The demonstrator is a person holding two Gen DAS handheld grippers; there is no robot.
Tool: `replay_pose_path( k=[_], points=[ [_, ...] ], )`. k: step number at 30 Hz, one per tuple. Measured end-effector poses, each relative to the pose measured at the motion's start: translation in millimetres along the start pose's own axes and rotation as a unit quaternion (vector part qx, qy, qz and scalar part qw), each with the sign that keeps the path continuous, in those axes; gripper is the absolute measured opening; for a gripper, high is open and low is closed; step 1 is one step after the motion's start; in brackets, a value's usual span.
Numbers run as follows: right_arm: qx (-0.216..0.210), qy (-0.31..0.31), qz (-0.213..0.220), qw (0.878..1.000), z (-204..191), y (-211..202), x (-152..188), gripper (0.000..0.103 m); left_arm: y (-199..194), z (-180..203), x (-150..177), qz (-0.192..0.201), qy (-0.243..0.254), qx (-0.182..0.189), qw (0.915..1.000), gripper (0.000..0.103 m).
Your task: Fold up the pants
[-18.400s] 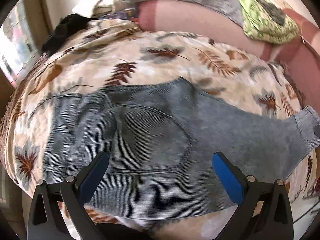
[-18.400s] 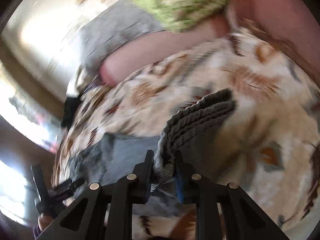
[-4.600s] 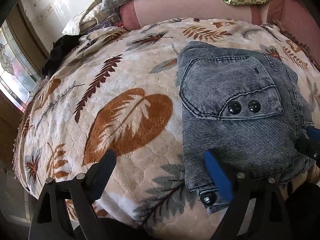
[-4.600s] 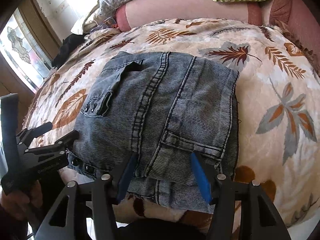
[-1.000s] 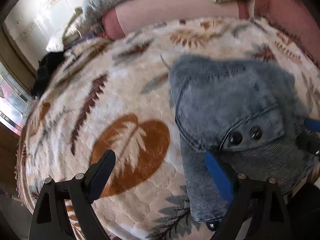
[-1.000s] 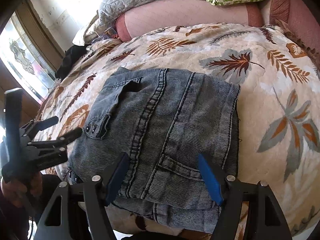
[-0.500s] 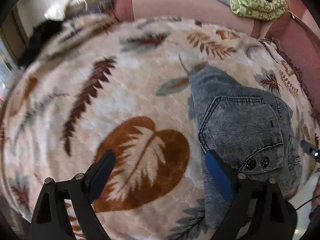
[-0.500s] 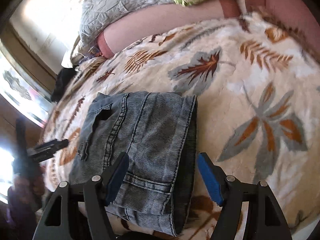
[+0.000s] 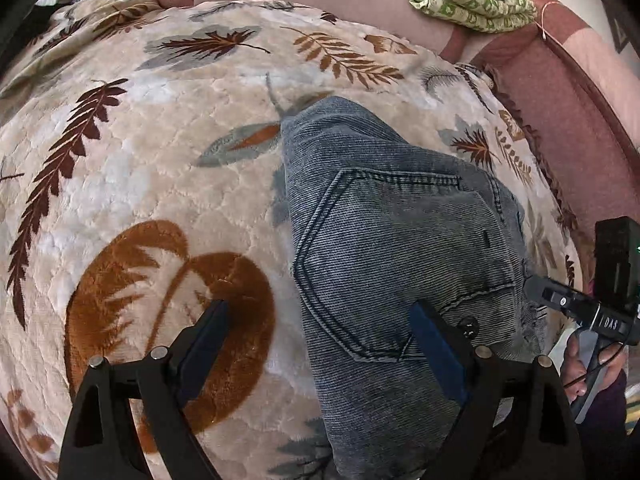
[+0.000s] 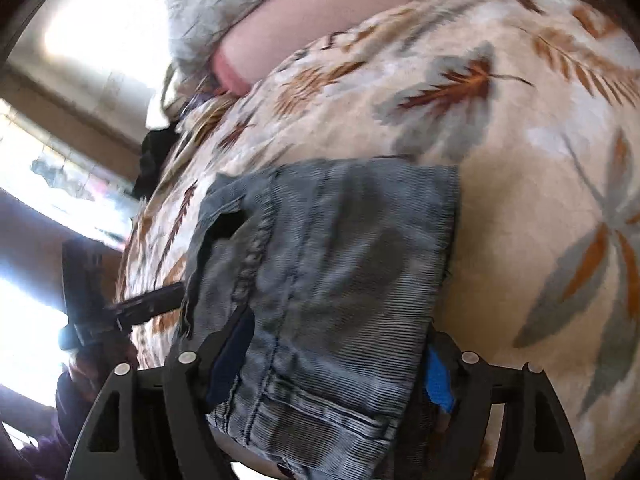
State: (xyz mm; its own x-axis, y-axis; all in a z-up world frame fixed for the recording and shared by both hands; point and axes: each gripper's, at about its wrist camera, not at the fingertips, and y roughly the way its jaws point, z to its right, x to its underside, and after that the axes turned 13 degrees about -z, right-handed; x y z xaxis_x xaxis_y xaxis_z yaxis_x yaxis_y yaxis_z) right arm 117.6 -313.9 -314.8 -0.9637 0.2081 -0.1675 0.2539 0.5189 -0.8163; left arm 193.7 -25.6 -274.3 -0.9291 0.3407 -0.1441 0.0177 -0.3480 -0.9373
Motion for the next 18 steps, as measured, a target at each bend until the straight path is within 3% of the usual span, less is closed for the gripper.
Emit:
replay_pose_path(
  k=[2,5,9,12,13,15,18],
  points=[
    [0.024,-0.016,-0.002,1.000,-7,5,0,0.079,-1,0,-1,0.002,0.001,0.005,1.0000,0.091],
    [0.018,-0.011,0.002,1.000,-4,7,-4,0.080,-2,2,0,-0.001,0.012,0.027,0.9996,0.091],
    [0.012,-0.010,0.018,1.000,3,12,-12,0.085,8,10,-6,-0.012,0.013,0.017,0.9997,0.091],
    [0.006,-0.005,0.029,1.000,5,13,-13,0.083,9,15,-11,-0.007,0.013,0.027,0.9995,0.091],
    [0.015,-0.015,0.031,0.999,0,12,-12,0.080,10,16,-11,-0.006,0.013,0.033,0.9993,0.091],
    [0.023,-0.031,0.040,0.998,-7,8,-7,0.056,11,20,-12,-0.003,0.013,0.046,0.9989,0.089],
    [0.035,-0.050,0.051,0.997,-17,2,0,0.037,9,28,-11,0.007,0.016,0.040,0.9990,0.079]
  ],
)
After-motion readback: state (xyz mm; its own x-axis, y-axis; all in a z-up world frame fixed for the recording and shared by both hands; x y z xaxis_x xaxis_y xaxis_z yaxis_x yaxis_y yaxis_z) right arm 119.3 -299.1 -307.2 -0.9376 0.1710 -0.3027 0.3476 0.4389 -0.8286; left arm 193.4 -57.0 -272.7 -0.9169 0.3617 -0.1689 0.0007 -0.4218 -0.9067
